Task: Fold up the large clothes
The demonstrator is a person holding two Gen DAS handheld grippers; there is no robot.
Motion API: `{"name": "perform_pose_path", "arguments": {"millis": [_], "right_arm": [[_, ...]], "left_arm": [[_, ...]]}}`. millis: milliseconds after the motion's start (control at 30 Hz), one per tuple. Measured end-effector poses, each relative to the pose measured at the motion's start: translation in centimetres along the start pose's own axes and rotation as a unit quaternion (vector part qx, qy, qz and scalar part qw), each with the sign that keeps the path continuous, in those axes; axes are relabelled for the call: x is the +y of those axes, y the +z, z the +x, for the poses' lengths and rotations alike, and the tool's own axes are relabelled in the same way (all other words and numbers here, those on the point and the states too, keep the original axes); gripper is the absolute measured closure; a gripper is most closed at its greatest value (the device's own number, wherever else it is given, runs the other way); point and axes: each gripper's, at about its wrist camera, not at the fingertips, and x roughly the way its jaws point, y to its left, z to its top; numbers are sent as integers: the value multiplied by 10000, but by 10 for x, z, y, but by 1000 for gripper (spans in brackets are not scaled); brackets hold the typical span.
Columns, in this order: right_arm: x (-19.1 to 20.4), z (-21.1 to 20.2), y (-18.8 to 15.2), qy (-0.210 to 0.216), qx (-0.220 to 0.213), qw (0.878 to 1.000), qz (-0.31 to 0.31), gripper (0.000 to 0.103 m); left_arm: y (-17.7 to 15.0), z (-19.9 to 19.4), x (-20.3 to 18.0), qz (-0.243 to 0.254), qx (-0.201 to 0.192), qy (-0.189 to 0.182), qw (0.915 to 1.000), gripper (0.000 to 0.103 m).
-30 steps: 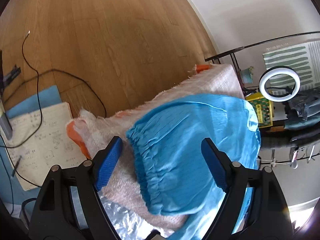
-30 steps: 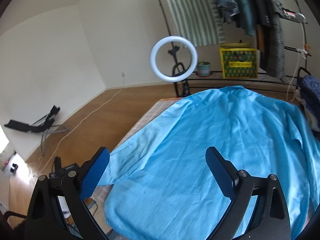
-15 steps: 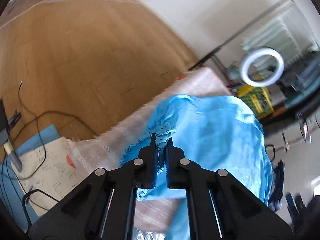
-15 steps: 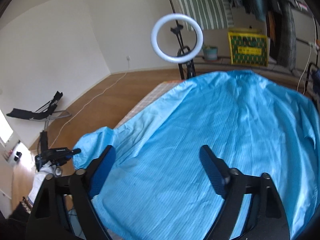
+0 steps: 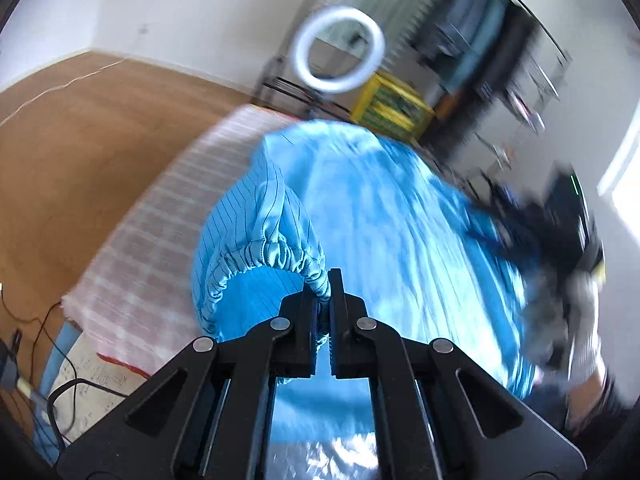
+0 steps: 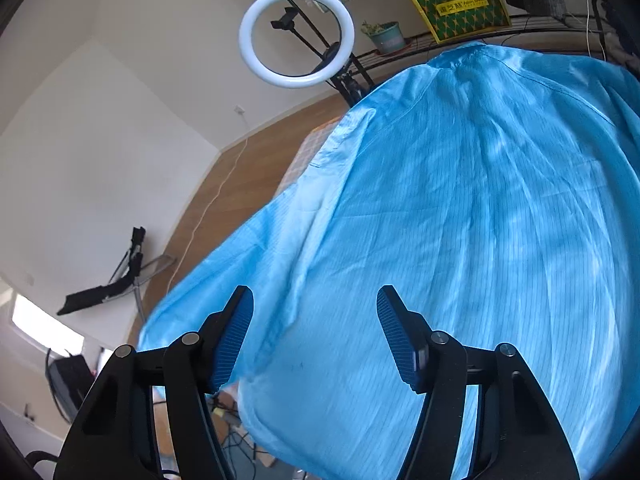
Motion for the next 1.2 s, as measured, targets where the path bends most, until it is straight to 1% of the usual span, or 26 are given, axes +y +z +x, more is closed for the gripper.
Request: {"name": "perform_pose_path", "arguments": {"millis": [33, 100, 200, 267, 333, 433, 533, 600, 767, 833, 867, 933, 1000, 1033, 1100, 1133, 1167, 1200], "right_arm": [[0, 1, 3, -14, -9, 10000, -19, 39], [1, 7, 8, -51, -1, 9999, -114, 39], [-3, 17, 16, -83, 100, 9996, -268, 39], [-6, 27, 19, -104, 230, 9991, -343, 39], [-12, 40, 21, -60, 385, 9988, -297, 40], [-19, 58, 26, 90, 612, 9980, -88, 51], [-16, 81, 35, 204, 734, 9971, 38, 51], [-11, 96, 42, 255, 781, 9966, -7, 51], [2, 141, 59, 50, 862, 9962, -148, 51], [3, 156, 62, -15, 924, 9956, -176, 51], [4, 166, 62, -120, 972, 9950, -190, 51], [2, 178, 60, -95, 1052, 9943, -129, 51], [3, 185, 60, -101, 1094, 9939, -132, 51], [7, 189, 58, -181, 1108, 9934, -225, 52], [14, 193, 57, -277, 1172, 9921, -357, 60], [16, 192, 57, -187, 1200, 9921, -318, 61], [20, 189, 58, 10, 1165, 9929, -245, 61], [25, 183, 60, 115, 1089, 9938, -216, 61]], "left_arm": [[-8, 1, -10, 189, 81, -5, 9998, 101], [-29, 3, -32, 736, 259, 83, 9969, 101], [-59, 9, -57, 1445, 566, 192, 9877, 101], [-75, 12, -65, 1725, 698, 271, 9822, 101], [-84, 15, -70, 1842, 762, 273, 9795, 101], [-91, 19, -73, 1969, 785, 312, 9768, 101], [-95, 22, -80, 2119, 771, 357, 9736, 101], [-94, 28, -84, 2201, 792, 372, 9715, 101], [-100, 35, -88, 2485, 874, 468, 9635, 101], [-100, 37, -88, 2505, 916, 462, 9627, 101], [-101, 38, -87, 2504, 950, 456, 9624, 101], [-103, 41, -87, 2544, 995, 473, 9608, 101], [-105, 42, -87, 2575, 1031, 488, 9595, 101], [-106, 43, -86, 2563, 1050, 484, 9596, 101], [-106, 44, -84, 2555, 1073, 499, 9595, 101], [-107, 44, -83, 2541, 1077, 502, 9599, 101], [-107, 44, -81, 2504, 1084, 488, 9608, 101], [-107, 43, -80, 2471, 1088, 477, 9617, 101]]}}
